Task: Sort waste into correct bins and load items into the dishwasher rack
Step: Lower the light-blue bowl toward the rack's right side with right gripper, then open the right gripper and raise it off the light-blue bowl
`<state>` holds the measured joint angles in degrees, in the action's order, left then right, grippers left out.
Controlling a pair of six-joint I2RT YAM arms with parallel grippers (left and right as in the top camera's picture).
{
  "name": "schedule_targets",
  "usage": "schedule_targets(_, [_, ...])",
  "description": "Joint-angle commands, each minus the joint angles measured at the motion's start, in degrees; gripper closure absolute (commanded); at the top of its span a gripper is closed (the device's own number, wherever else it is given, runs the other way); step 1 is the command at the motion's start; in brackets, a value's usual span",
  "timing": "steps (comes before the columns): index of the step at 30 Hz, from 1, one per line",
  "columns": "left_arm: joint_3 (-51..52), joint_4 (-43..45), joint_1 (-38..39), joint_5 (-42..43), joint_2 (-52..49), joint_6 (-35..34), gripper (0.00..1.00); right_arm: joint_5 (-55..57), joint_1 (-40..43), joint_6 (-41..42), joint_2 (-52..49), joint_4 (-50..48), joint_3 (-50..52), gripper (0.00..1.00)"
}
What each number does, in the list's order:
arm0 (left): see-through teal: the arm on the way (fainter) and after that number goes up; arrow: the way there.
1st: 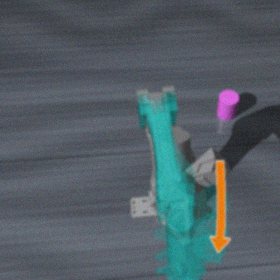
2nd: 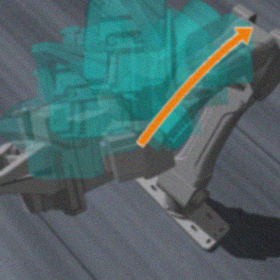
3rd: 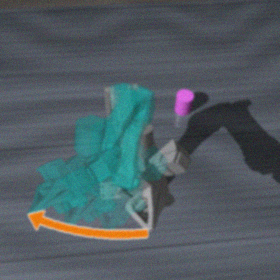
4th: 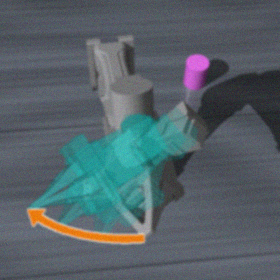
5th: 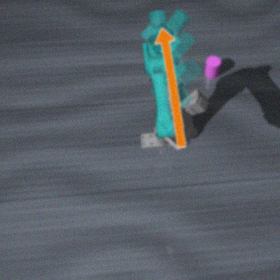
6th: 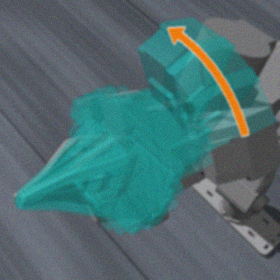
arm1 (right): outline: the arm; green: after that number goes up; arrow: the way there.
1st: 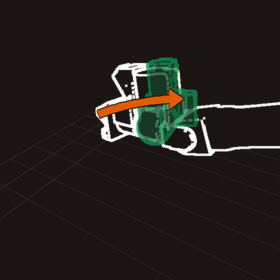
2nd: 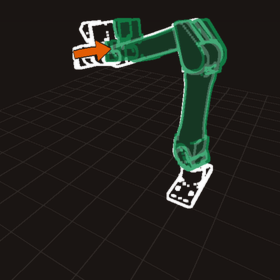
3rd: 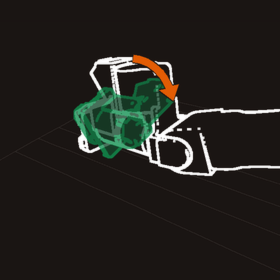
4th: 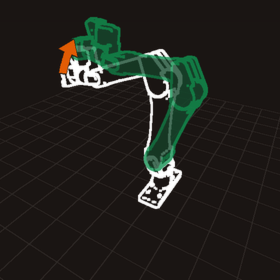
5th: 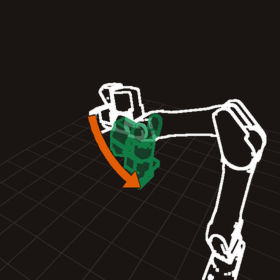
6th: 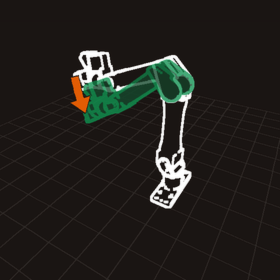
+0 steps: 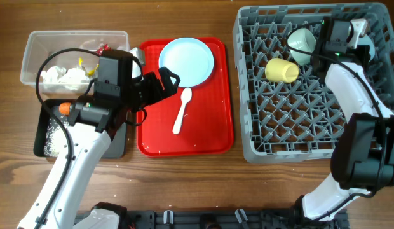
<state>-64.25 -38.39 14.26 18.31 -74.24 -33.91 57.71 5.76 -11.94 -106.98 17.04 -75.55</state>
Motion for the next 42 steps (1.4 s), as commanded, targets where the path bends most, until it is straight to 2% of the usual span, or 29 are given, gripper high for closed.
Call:
schedule_targets(1, [-1.0,0.0,-0.3,-0.3,0.6,0.7,0.00,-1.8,-2.5,-0.7,-0.7,2.3,0.2,0.89])
schedule_targets(4, [-1.0,0.0,-0.3,-0.3,0.6,0.7,0.00,-1.9,-3.8,-0.7,-0.7,4.5,0.2,0.84])
schedule_targets(21, [-1.0,0.0,-0.3,-0.3,0.6,0.7,0.00,-4.2,-5.2,10.1,-0.2,16.5,0.2,0.82])
schedule_targets(27, [-1.0,0.0,-0.3,-0.3,0.6,0.7,0.00,-9.5,-5.2,10.8,3.5,17.2,0.1,0.45])
schedule_targets(34, [-1.0,0.0,-0.3,-0.3,0.6,0.7,0.00,-26.1,-5.2,10.4,14.4,17.0,-0.3,0.37])
schedule_targets(37, [-1.0,0.0,-0.3,-0.3,0.6,0.7,0.00,-43.1,-5.2,10.6,19.4,17.5,-0.3,0.37])
schedule_targets(39, [-1.0,0.0,-0.3,-0.3,0.6,0.7,0.00,-57.5,-5.2,11.0,21.2,18.3,-0.3,0.41])
schedule_targets(42, [-1.0,0.0,-0.3,-0.3,0.6,0.7,0.00,-69.6,-5.2,19.2,22.3,21.1,-0.3,0.51])
